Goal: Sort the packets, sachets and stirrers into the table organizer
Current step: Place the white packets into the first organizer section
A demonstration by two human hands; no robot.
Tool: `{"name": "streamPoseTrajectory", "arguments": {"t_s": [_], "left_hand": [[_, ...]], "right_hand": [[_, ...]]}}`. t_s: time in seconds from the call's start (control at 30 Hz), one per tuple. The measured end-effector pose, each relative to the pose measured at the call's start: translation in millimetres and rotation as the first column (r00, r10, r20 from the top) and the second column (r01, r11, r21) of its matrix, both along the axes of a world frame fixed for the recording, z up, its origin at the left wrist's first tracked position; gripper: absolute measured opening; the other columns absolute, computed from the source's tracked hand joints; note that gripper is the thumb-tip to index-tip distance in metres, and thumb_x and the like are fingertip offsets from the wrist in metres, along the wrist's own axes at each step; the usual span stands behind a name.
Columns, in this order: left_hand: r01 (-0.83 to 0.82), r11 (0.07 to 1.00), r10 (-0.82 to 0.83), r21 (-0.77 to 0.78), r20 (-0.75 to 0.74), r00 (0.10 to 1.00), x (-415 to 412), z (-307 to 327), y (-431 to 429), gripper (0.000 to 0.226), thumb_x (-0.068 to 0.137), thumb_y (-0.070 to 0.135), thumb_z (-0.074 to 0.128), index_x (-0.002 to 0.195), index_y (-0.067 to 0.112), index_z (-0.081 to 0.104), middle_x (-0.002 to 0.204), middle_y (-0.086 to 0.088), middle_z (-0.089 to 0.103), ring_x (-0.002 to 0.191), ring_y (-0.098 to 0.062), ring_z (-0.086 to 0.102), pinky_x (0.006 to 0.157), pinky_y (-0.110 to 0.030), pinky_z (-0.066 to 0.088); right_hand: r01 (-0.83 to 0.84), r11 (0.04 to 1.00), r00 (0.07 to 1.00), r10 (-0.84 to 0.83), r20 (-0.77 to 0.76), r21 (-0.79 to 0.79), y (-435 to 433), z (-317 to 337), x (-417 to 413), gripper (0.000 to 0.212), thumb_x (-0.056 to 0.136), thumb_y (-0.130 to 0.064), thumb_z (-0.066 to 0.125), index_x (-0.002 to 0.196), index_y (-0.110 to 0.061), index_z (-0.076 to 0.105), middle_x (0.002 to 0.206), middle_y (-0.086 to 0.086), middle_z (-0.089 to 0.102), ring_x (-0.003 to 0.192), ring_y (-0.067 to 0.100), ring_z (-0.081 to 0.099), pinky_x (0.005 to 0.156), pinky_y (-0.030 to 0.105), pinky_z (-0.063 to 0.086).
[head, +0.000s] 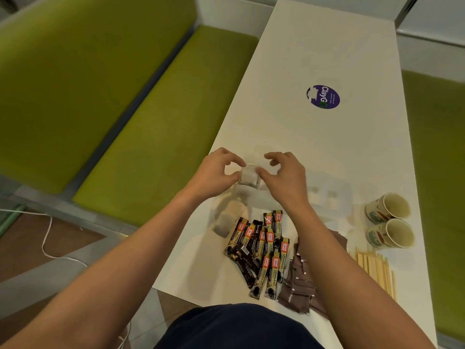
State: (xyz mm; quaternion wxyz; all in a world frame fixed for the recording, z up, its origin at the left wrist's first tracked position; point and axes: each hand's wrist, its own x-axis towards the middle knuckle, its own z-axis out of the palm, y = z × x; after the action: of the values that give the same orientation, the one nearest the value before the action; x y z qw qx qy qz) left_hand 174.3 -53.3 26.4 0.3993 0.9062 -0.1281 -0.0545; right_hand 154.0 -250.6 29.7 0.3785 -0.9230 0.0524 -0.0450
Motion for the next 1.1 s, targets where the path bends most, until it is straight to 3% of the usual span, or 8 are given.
{"name": "streamPoseTrajectory", "arguments": {"t_s": [0.1,0.23,0.4,0.57,0.77,0.9,1.03,1.1], "left_hand": [[0.038,0.999,-0.040,0.031,0.078,0.996,-1.3,-6.2,-4.0,0.019,0.090,0.028,0.067,0.108,0.031,0.075,0.118,0.003,0.057,0.114,-0.013,0.052,0.096,-0.025,0.039],[0.050,0.995,-0.058,0.082,0.093,0.994,0.7,-6.4,-14.0,0.017,0.090,0.030,0.070,0.106,0.032,0.076,0.128,-0.001,0.053,0.123,-0.019,0.045,0.103,-0.029,0.034],[0.048,0.972,-0.063,0.230,0.058,0.996,11.0,-1.7,-19.7,0.015,0.090,0.030,0.068,0.102,0.033,0.078,0.137,-0.003,0.050,0.128,-0.023,0.040,0.104,-0.035,0.038],[0.068,0.964,-0.073,0.258,0.011,0.997,15.0,-4.1,-20.8,0.018,0.087,0.027,0.069,0.102,0.032,0.077,0.134,-0.003,0.052,0.124,-0.024,0.043,0.100,-0.034,0.040],[0.070,0.984,-0.076,0.162,0.033,0.997,12.8,-7.7,-16.3,0.016,0.088,0.025,0.067,0.100,0.028,0.078,0.116,0.001,0.060,0.108,-0.014,0.058,0.089,-0.022,0.039],[0.075,0.992,-0.075,0.105,-0.003,0.997,14.4,-9.2,-10.9,0.018,0.089,0.026,0.066,0.102,0.028,0.078,0.114,0.005,0.064,0.101,-0.009,0.060,0.084,-0.019,0.039],[0.051,0.999,-0.051,-0.001,-0.077,0.996,15.5,-9.5,-5.4,0.016,0.092,0.029,0.064,0.104,0.033,0.074,0.112,0.008,0.067,0.100,-0.008,0.060,0.079,-0.023,0.043],[0.049,0.998,-0.053,-0.048,-0.098,0.994,14.7,-9.8,-2.6,0.018,0.093,0.026,0.063,0.108,0.031,0.072,0.113,0.013,0.069,0.101,-0.007,0.063,0.082,-0.023,0.047]], "right_hand": [[0.056,0.998,0.997,-0.057,-0.043,-0.031,-15.0,2.5,-18.2,0.029,0.092,-0.042,0.067,0.114,-0.025,0.074,0.104,-0.006,0.063,0.104,0.020,0.061,0.085,0.033,0.046],[-0.108,0.961,0.963,0.038,-0.266,-0.253,-14.4,-2.8,-28.1,0.052,0.086,-0.070,0.060,0.112,-0.028,0.076,0.117,-0.001,0.060,0.119,0.023,0.049,0.095,0.045,0.046],[-0.204,0.924,0.938,0.090,-0.335,-0.324,-6.1,-0.7,-26.0,0.039,0.086,-0.057,0.066,0.111,-0.029,0.076,0.124,-0.001,0.057,0.123,0.026,0.043,0.097,0.046,0.040],[-0.157,0.963,0.950,0.086,-0.299,-0.220,-10.6,-1.8,-25.8,0.018,0.090,-0.046,0.069,0.099,-0.035,0.078,0.118,-0.003,0.058,0.120,0.025,0.045,0.097,0.048,0.041],[-0.130,0.982,0.977,0.104,-0.184,-0.134,-10.7,-5.3,-29.1,0.014,0.092,-0.042,0.068,0.098,-0.035,0.079,0.104,-0.008,0.058,0.107,0.020,0.054,0.091,0.047,0.047],[-0.129,0.989,0.987,0.121,-0.102,-0.077,-10.6,-1.7,-26.1,0.013,0.095,-0.035,0.065,0.096,-0.028,0.076,0.098,-0.009,0.064,0.093,0.016,0.059,0.082,0.037,0.048],[-0.109,0.993,0.990,0.112,-0.089,0.039,-7.6,14.6,-11.5,0.010,0.095,-0.031,0.068,0.096,-0.026,0.076,0.086,-0.016,0.069,0.075,-0.002,0.059,0.067,0.018,0.039],[-0.075,0.986,0.992,0.090,-0.094,0.152,-3.8,21.7,-3.3,0.010,0.093,-0.031,0.072,0.097,-0.025,0.079,0.085,-0.015,0.073,0.079,-0.003,0.064,0.072,0.019,0.046]]}}
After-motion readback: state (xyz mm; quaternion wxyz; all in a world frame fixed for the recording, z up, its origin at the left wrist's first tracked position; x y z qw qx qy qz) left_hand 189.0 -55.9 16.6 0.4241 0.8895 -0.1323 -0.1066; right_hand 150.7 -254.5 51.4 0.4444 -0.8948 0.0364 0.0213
